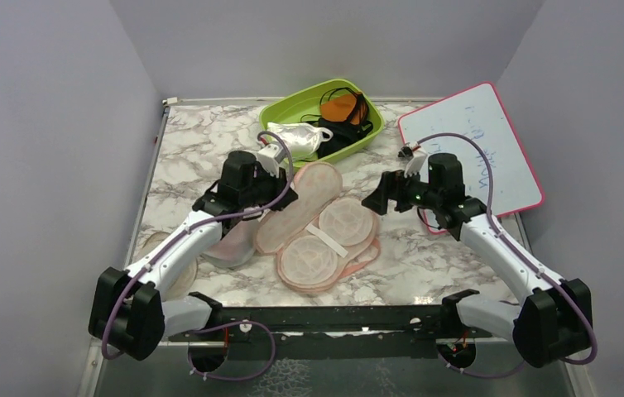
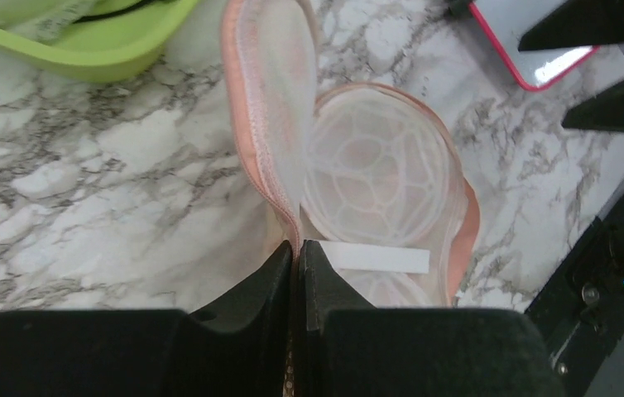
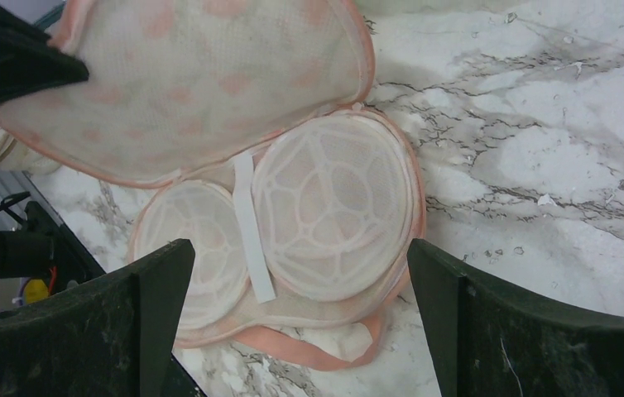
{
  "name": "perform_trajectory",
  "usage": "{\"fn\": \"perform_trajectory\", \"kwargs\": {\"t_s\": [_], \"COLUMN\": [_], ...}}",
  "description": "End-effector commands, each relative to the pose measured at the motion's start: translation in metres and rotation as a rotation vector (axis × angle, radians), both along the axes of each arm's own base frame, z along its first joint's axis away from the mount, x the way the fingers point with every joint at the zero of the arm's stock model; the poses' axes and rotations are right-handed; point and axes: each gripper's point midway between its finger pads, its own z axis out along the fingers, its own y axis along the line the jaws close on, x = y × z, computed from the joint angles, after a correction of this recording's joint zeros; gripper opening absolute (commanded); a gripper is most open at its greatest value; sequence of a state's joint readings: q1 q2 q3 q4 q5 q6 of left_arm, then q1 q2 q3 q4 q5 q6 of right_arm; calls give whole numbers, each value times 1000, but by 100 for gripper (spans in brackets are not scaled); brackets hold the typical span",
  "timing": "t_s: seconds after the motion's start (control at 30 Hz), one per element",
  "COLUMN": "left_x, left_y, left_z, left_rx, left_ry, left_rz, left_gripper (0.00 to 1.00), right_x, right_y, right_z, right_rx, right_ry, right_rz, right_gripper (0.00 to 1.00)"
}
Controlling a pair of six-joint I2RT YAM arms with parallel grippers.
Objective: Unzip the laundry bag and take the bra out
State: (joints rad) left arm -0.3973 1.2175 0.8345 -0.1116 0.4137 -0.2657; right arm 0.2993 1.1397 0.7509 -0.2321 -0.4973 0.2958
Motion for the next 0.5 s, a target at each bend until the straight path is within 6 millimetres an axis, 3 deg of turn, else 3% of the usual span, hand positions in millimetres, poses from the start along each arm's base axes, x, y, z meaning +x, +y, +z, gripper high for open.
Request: {"fn": "perform_trajectory", "kwargs": {"t_s": [0.0,0.47], "left_x": [-26,-81], "left_y": [-17,-71], "left_z": [6,-15], "left_rx": [5,-34], "left_ry": [-92,-41], "left_rz": [-95,-271], "left_gripper": [0,3], "right_x": [8,16], "right_y": [-6,-16], "right_z": [11,41], "right_rx": [-4,-18], "right_ry": [-56,-142], "right_rz": [-46,-111], "right_gripper": [100,100]}}
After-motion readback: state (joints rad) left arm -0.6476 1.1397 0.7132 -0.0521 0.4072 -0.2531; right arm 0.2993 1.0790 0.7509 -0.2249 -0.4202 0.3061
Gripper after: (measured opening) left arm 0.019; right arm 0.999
